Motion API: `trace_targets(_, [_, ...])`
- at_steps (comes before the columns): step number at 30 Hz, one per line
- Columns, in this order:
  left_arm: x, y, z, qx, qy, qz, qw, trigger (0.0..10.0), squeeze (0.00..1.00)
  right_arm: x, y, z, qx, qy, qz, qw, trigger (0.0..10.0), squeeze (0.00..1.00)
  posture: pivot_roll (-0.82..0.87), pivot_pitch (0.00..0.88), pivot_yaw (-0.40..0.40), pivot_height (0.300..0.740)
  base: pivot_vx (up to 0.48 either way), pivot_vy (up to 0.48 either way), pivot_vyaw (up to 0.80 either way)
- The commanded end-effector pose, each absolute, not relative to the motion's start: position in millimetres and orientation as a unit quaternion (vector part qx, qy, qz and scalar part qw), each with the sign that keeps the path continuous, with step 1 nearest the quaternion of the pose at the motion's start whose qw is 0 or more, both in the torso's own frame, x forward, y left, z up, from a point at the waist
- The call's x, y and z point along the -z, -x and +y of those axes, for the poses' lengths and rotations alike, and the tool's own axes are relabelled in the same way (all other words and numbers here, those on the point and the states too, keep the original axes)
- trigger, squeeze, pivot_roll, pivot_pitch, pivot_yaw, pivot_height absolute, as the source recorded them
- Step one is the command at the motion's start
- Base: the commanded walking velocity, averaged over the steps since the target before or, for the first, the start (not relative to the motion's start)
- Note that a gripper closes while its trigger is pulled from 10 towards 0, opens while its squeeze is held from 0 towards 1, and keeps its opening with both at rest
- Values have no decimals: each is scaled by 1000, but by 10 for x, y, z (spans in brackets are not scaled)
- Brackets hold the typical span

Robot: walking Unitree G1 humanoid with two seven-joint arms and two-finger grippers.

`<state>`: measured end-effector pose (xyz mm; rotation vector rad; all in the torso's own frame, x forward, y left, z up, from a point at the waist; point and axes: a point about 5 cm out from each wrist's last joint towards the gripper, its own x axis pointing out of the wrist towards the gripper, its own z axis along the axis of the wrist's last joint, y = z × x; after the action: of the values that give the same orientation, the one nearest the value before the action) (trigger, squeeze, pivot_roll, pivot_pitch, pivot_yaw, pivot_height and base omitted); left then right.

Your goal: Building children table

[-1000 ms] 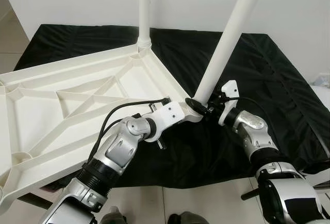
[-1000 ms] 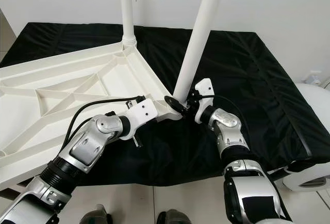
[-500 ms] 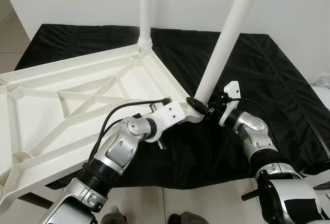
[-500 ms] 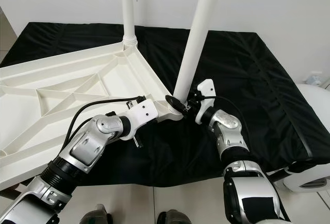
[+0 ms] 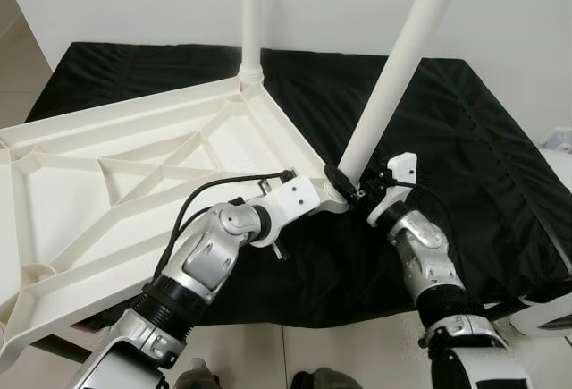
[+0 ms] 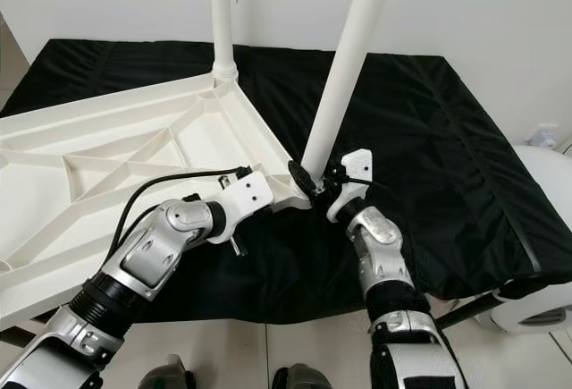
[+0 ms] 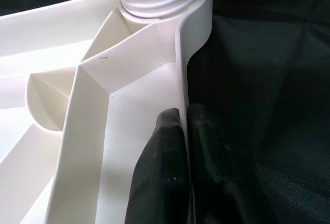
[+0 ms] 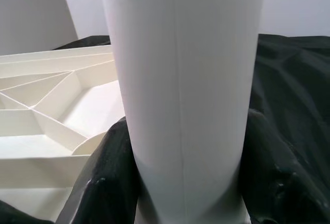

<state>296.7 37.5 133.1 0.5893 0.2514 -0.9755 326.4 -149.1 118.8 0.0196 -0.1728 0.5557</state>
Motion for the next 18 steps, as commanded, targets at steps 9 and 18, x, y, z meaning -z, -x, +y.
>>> trace_targets(9, [-1443, -2943, 263, 474, -276, 84, 832, 10000, 0, -1222, -3122, -1046, -225, -35, -98, 969, 10000, 0, -6, 0, -59, 740, 0, 0, 0])
trace_targets(18, [-1439, -2942, 261, 472, -274, 85, 833, 10000, 0, -1283, -3055, -740, -169, -76, -96, 978, 10000, 0, 3, 0, -71, 740, 0, 0, 0])
